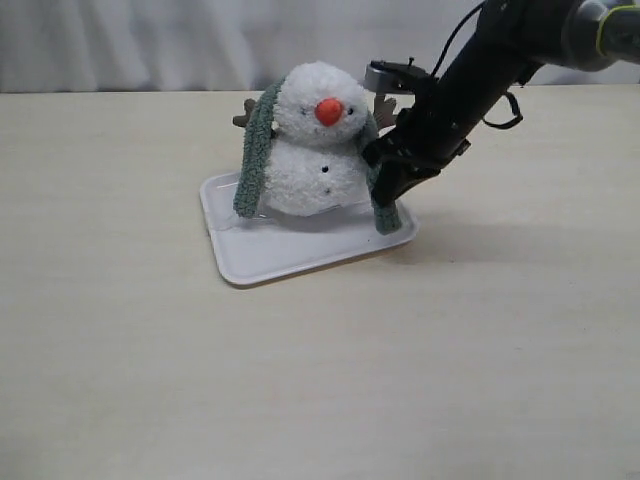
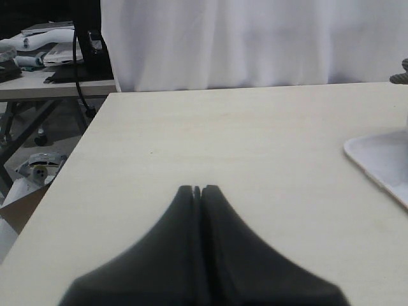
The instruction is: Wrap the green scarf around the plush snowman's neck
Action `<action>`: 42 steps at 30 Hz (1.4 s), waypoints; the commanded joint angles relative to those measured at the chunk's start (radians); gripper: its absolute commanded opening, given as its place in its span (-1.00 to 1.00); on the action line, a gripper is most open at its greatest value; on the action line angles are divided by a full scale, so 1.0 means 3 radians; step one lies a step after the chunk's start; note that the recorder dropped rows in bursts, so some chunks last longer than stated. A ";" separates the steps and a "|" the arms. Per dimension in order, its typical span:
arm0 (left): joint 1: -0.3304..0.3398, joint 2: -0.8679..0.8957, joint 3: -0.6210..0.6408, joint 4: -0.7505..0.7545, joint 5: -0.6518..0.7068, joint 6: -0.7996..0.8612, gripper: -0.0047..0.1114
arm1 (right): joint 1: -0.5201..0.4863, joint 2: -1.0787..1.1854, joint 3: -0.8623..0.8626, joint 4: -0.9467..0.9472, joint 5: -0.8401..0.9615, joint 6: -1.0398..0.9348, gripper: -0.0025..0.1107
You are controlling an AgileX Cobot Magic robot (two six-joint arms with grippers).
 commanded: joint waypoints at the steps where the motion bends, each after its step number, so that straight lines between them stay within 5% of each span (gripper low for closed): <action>1: -0.0003 -0.0008 0.0011 0.0002 -0.0038 0.0003 -0.92 | -0.0002 0.0052 0.0027 0.0016 0.0055 0.0018 -0.88; 9: -0.0003 -0.0008 0.0011 0.0002 -0.0038 0.0003 -0.92 | -0.0002 0.0032 -0.0127 0.0101 0.0087 -0.0073 -0.82; 18: -0.0003 -0.0008 0.0011 0.0002 -0.0038 0.0003 -0.92 | -0.0002 -0.0213 -0.0174 0.0188 0.0200 -0.0293 -0.05; 26: -0.0003 -0.0008 0.0011 0.0002 -0.0038 0.0003 -0.92 | -0.0002 -0.0604 -0.0174 -0.0064 0.0200 -0.0159 0.10; 29: -0.0003 -0.0008 0.0011 0.0002 -0.0038 0.0003 -0.92 | -0.0002 -0.0735 -0.0174 0.0085 0.0200 -0.0270 0.10; 32: -0.0003 -0.0008 0.0011 0.0002 -0.0038 0.0003 -0.92 | 0.0064 -0.0859 -0.0174 0.0140 -0.0402 -0.0066 -0.04; 38: -0.0003 -0.0008 0.0011 0.0002 -0.0038 0.0003 -0.92 | 0.0425 -0.0810 -0.0174 -0.0189 -0.1155 0.0001 -0.89; 42: -0.0003 -0.0008 0.0011 0.0002 -0.0038 0.0003 -0.92 | 0.0734 -0.0685 -0.0174 -0.1093 -0.2221 0.0746 -0.88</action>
